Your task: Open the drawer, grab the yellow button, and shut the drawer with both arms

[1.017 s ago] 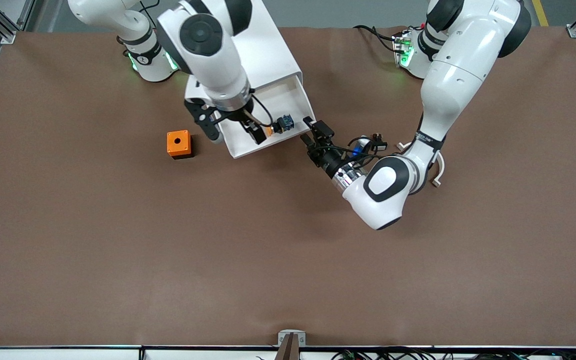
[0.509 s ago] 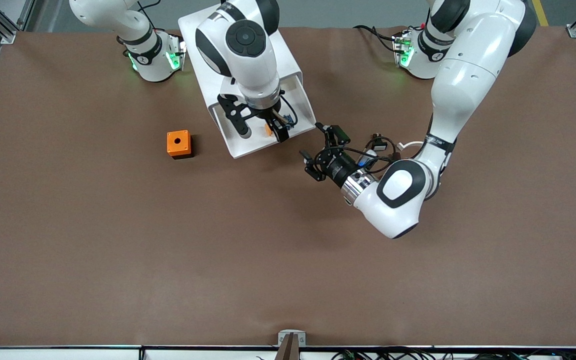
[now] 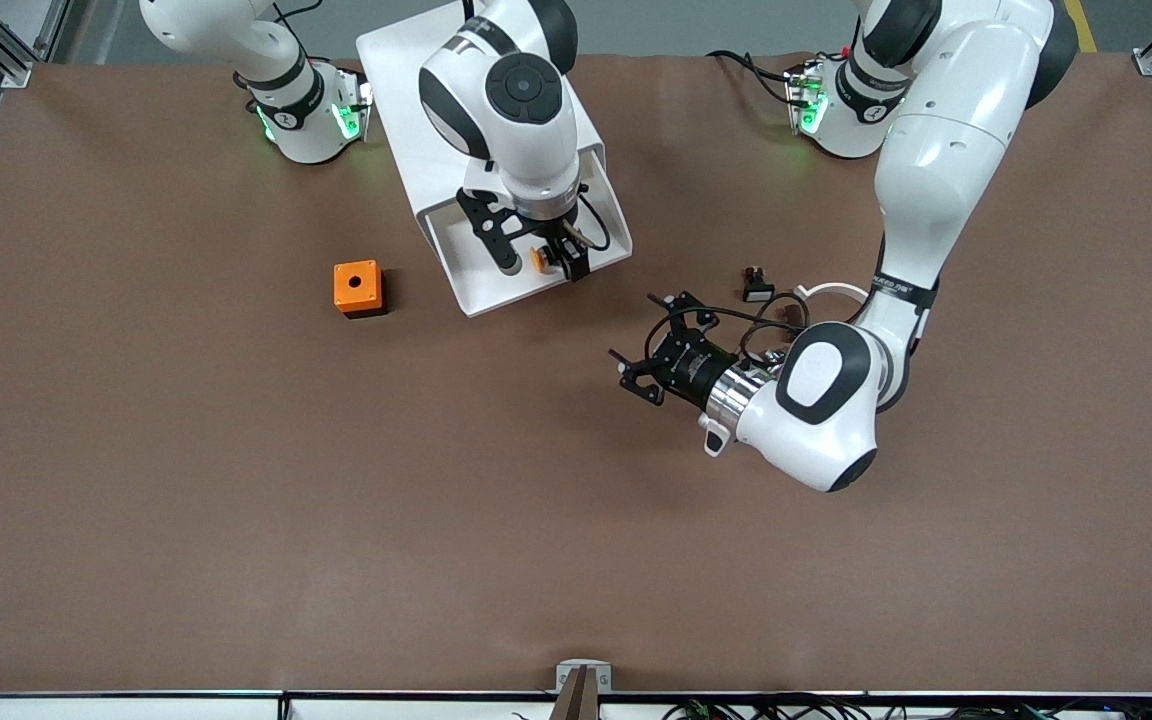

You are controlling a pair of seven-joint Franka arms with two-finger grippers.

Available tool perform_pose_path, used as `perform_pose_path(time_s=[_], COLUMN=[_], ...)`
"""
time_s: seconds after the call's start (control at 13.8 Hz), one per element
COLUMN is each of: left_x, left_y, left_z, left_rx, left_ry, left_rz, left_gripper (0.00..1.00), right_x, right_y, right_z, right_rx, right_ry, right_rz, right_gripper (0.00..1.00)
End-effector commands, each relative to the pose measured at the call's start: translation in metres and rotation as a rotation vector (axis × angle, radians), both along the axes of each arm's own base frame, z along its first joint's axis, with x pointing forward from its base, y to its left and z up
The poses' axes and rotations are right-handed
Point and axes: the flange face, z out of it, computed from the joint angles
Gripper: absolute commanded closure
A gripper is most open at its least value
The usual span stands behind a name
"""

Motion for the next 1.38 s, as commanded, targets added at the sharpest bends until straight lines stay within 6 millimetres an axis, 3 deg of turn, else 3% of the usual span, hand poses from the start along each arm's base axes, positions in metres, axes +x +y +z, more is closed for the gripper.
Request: perform_pose_path(time_s=[0.0,0.36,0.58,0.73,0.8,1.02,1.31], left_x=[0.009,0.012,0.001,-0.007,-0.013,-0.051,-0.092], left_y=[0.002,-0.036,-0.066,-0.079,-0.082,-0.096,-0.124], left_z=[0.030,0.024,0.036,0.049,0.055,0.078,0.085], left_rx=[0.033,0.210,0.255,0.274,0.283,0.307,0.358], left_ry=[-0.249,-0.609,-0.766,-0.846,-0.879,-0.970,-0.973], left_rz=[-0.054,-0.138,-0.192,-0.220,-0.228,-0.281,-0.310], left_gripper=[0.01,0.01,0.01,0.01,0.01,0.01,0.01], right_x=[-0.004,-0.003,0.017,0.044,0.063,0.119,0.185], right_y=[0.006,0.006,-0.003,-0.029,-0.052,-0.149,-0.288], right_z=[-0.003,0.002,0.024,0.054,0.067,0.093,0.089], right_rx=[-0.015,-0.010,0.014,0.003,0.007,0.048,0.099], right_ry=[-0.012,-0.012,-0.018,0.024,0.049,0.117,0.078], right_rz=[-0.010,0.000,0.001,0.039,0.071,0.289,0.579], right_gripper=[0.30,0.98,1.00,1.00,1.00,1.00,1.00])
